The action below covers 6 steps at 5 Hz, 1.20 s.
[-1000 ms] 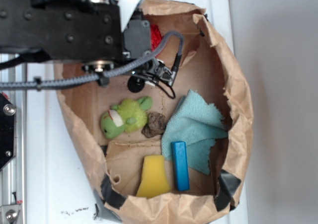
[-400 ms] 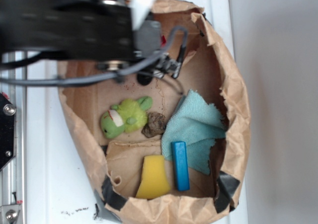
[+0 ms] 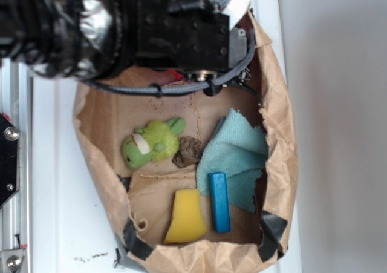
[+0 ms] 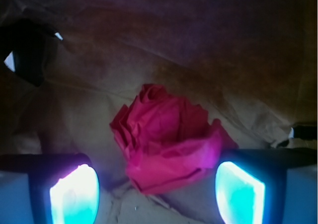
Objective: Grab the red paper.
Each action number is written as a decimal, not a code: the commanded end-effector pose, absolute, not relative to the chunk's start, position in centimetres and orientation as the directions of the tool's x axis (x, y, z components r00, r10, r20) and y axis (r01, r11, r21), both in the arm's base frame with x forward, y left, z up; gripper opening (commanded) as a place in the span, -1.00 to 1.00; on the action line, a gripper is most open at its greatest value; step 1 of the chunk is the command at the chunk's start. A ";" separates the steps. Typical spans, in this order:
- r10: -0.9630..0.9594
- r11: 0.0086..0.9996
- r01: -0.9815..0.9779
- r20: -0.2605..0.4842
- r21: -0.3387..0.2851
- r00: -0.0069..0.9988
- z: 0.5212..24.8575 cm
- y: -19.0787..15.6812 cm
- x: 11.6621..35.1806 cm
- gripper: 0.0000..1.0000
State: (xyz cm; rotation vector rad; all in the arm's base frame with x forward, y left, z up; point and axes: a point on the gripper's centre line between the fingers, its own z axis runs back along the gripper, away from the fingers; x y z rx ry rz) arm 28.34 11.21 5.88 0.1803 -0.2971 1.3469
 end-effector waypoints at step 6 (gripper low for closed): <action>0.848 0.124 -0.981 0.529 -0.149 0.027 4.4 13.3 29.0 -1.00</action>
